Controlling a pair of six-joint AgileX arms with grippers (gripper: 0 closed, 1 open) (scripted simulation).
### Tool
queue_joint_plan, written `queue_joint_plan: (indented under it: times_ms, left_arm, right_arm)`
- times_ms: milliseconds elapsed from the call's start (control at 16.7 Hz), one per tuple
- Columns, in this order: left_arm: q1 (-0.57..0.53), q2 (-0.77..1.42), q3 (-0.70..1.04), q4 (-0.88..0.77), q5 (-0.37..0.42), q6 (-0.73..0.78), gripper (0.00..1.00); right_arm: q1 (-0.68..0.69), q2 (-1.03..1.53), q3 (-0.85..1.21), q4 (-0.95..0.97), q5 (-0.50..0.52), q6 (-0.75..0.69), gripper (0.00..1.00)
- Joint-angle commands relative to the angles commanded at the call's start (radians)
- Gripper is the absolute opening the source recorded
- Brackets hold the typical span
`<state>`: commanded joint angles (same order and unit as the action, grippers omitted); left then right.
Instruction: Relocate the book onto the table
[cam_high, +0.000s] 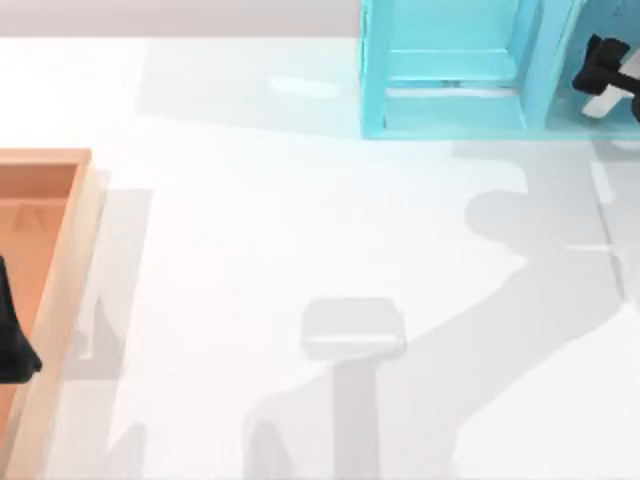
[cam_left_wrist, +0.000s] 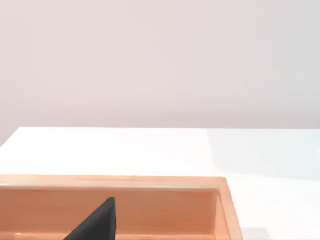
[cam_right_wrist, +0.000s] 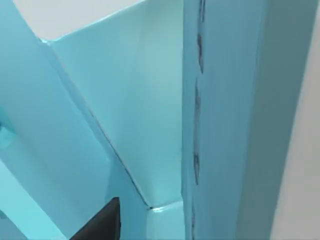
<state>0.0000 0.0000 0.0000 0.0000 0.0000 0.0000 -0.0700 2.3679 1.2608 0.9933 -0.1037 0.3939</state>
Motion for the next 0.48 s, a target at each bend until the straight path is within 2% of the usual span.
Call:
queue_joint_plan:
  times_ms: [480]
  left_arm:
    - [0.000, 0.000, 0.000, 0.000, 0.000, 0.000, 1.00]
  right_arm:
    - [0.000, 0.000, 0.000, 0.000, 0.000, 0.000, 0.40]
